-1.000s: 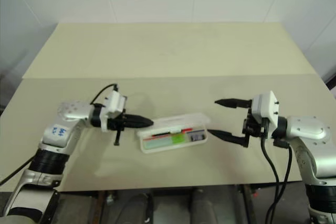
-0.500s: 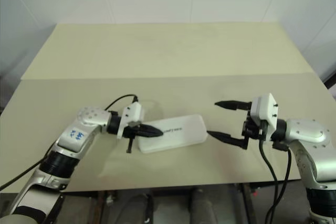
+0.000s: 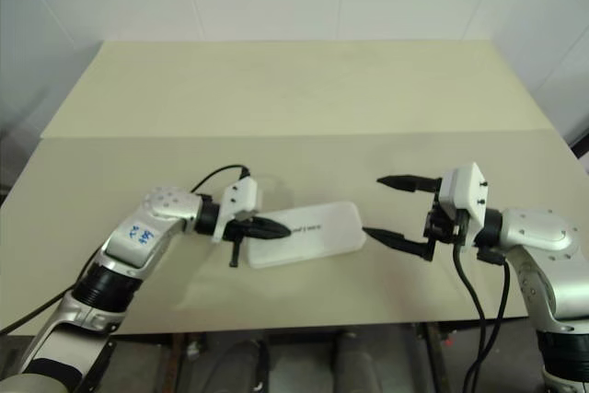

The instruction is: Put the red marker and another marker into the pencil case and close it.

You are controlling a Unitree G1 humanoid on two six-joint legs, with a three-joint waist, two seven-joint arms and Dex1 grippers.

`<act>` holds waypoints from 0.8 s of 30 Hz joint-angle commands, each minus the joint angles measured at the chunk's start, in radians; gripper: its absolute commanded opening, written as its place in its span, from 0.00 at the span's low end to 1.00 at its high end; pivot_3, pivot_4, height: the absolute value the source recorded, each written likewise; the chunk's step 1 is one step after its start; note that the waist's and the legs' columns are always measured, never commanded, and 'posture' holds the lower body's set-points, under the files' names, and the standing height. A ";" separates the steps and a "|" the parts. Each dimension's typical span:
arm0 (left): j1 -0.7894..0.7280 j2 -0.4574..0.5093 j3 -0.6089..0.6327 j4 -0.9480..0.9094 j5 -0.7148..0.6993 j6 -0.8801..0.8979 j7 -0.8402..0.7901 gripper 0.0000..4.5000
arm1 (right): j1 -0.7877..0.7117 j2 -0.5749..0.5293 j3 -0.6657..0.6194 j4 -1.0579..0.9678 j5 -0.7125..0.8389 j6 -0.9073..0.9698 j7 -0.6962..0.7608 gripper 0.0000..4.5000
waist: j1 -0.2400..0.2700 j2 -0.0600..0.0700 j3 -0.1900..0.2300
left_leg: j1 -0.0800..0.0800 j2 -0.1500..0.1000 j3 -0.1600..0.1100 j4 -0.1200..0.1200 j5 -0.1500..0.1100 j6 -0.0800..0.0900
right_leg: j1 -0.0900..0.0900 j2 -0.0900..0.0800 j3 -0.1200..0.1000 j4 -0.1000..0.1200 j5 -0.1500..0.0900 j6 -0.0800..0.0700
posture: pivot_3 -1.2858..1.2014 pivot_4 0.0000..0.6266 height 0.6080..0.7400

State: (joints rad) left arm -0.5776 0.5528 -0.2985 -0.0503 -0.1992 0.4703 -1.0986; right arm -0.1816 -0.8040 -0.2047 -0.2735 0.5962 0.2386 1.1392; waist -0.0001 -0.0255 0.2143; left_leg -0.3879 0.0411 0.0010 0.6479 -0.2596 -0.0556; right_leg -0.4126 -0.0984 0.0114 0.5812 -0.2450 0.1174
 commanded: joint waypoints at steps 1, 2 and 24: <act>-0.004 0.005 -0.047 -0.034 0.016 0.032 -0.015 0.01 | -0.005 0.003 -0.026 -0.029 0.018 -0.009 -0.005 1.00 | 0.000 0.000 0.000 | 0.000 0.000 0.000 0.000 0.000 0.000 | 0.000 0.000 0.000 0.000 0.000 0.000 | 0.52 0.24 1.00; -0.004 0.003 -0.049 -0.039 0.013 0.036 -0.018 0.01 | -0.006 0.005 -0.024 -0.029 0.017 -0.010 -0.006 1.00 | 0.000 0.000 0.000 | 0.000 0.000 0.000 0.000 0.000 0.000 | 0.000 0.000 0.000 0.000 0.000 0.000 | 0.52 0.24 1.00; 0.192 0.108 0.482 -0.169 -0.345 -0.030 -0.024 0.67 | -0.051 0.020 0.000 0.040 -0.002 -0.042 0.038 1.00 | -0.004 0.000 0.000 | 0.000 0.002 0.001 -0.001 0.000 -0.001 | -0.002 0.002 -0.001 0.001 -0.001 -0.001 | 0.52 0.24 1.00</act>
State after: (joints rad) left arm -0.3878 0.6477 0.1435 -0.1841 -0.5125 0.4717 -1.1295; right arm -0.2192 -0.7851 -0.1988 -0.2269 0.5882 0.2175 1.1710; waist -0.0045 -0.0256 0.2145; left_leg -0.3878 0.0434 0.0016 0.6470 -0.2600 -0.0562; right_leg -0.4142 -0.0967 0.0109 0.5821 -0.2456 0.1160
